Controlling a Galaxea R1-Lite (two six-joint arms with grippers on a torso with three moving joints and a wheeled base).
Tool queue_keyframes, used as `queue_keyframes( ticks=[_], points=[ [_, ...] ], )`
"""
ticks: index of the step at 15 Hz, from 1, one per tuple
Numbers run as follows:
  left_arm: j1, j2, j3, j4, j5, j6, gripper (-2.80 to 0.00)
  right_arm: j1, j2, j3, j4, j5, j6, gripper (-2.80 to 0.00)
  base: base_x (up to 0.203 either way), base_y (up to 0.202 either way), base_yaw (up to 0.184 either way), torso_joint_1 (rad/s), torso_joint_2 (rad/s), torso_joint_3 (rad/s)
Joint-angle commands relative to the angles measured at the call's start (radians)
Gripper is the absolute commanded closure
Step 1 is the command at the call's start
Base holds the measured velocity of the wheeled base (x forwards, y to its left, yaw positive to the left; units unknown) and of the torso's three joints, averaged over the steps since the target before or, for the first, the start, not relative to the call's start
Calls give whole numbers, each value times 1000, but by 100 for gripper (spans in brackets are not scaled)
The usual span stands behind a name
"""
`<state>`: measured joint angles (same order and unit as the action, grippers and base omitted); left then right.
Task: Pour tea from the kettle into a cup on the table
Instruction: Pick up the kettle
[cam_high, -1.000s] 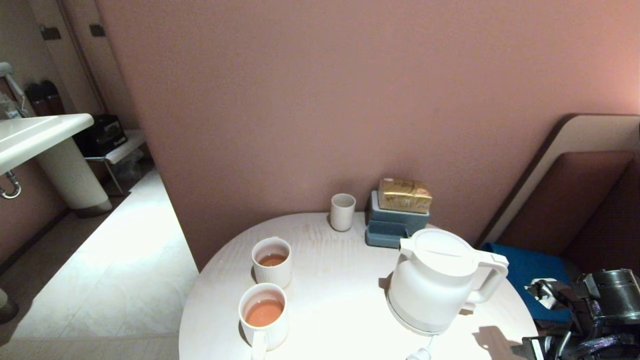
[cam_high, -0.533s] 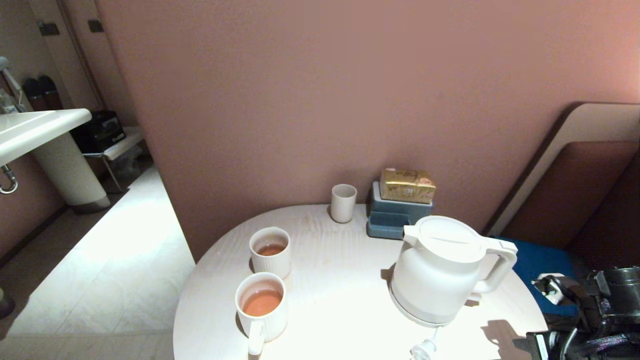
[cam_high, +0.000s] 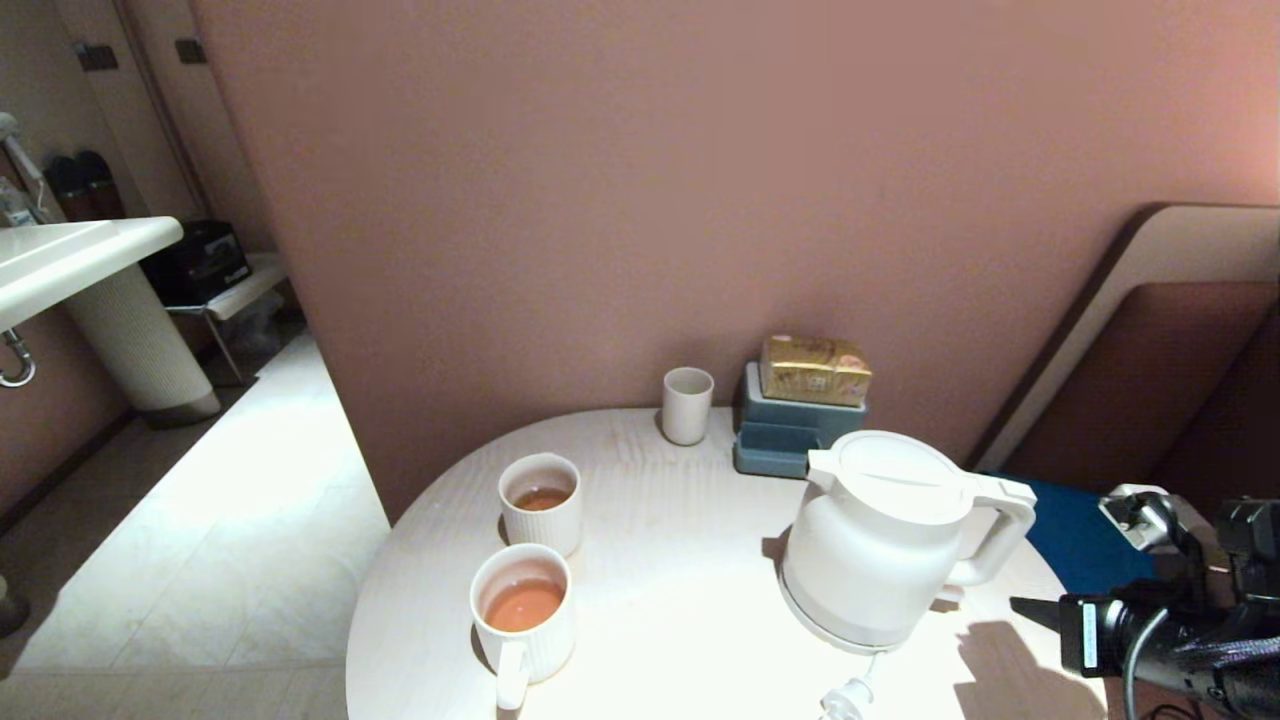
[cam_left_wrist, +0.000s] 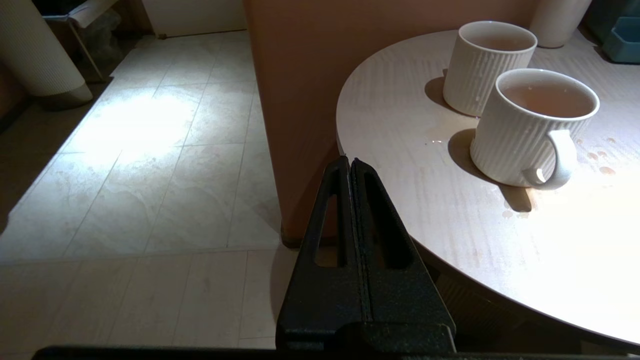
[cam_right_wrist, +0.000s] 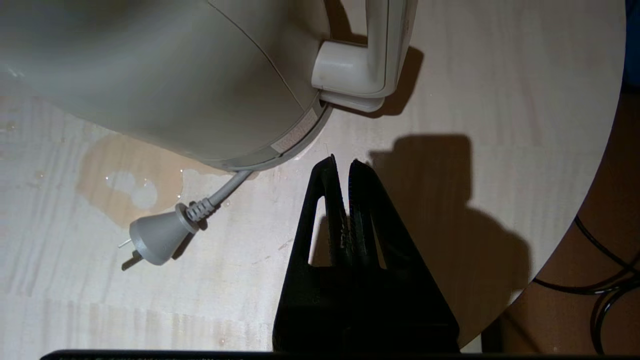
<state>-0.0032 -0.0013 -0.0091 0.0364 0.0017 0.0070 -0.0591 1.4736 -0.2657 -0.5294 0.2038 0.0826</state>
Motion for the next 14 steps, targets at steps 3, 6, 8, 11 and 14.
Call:
queue_keyframes(
  ticks=[3, 6, 8, 11, 14],
  points=[
    [0, 1, 0, 0, 0, 0, 0, 0, -23, 86, -131, -3, 0, 0, 0, 0, 0, 0, 0, 0],
    [0, 1, 0, 0, 0, 1, 0, -1, -22, 116, -176, -33, 0, 0, 0, 0, 0, 0, 0, 0],
    [0, 1, 0, 0, 0, 0, 0, -1, -3, 111, -177, -67, -1, -280, 0, 0, 0, 0, 0, 0],
    [0, 1, 0, 0, 0, 0, 0, -2, 25, 83, -177, -77, 0, -280, 0, 0, 0, 0, 0, 0],
    [0, 1, 0, 0, 0, 0, 0, -2, 68, 41, -178, -77, 0, -280, 0, 0, 0, 0, 0, 0]
  ],
)
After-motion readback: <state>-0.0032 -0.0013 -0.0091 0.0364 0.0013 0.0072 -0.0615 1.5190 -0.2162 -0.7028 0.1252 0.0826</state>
